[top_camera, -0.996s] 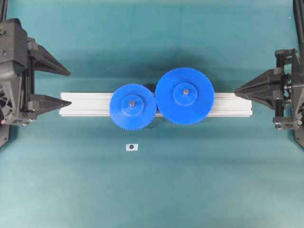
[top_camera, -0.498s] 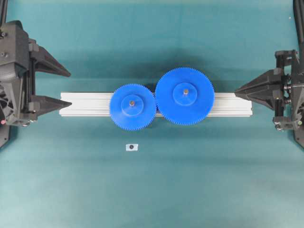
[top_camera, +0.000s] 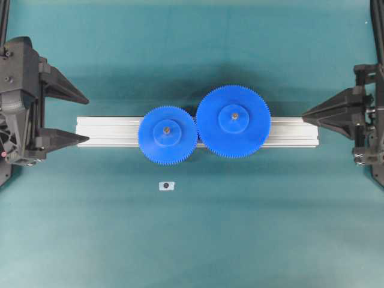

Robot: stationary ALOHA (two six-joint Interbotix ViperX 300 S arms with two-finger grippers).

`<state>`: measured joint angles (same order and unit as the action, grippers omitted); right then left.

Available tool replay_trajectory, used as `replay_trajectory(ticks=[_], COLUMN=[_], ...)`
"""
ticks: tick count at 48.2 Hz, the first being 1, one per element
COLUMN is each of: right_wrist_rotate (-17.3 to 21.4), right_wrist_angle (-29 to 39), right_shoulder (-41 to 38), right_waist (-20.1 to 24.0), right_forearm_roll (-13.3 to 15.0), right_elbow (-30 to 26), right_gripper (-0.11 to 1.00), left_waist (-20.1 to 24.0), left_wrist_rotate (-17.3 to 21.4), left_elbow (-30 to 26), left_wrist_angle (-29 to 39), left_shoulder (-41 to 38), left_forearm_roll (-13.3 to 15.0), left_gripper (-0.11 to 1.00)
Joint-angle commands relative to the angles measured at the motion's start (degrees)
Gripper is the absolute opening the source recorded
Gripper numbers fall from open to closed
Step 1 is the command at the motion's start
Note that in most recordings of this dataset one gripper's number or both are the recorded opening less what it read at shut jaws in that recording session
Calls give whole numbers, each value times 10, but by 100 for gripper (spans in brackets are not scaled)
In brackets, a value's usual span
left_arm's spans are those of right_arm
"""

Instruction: Insert the small gear onto the shaft.

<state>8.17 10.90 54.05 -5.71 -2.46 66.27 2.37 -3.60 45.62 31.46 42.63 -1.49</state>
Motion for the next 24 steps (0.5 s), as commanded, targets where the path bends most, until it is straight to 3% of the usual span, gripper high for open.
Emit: replay_trajectory(ticks=[1,24], right_wrist_rotate=[4,4], right_wrist_angle=[-2,-2], right_shoulder=[6,14], right_waist=[-1,-3], right_forearm_roll=[-1,0], right_elbow=[-3,7], right_gripper=[10,10], left_waist=[-3,-13], left_wrist_rotate=[1,9], left_elbow=[-7,19], left_wrist_angle=[-4,-48], left_shoulder=[2,6], left_forearm_roll=[-2,-2], left_gripper=[86,86])
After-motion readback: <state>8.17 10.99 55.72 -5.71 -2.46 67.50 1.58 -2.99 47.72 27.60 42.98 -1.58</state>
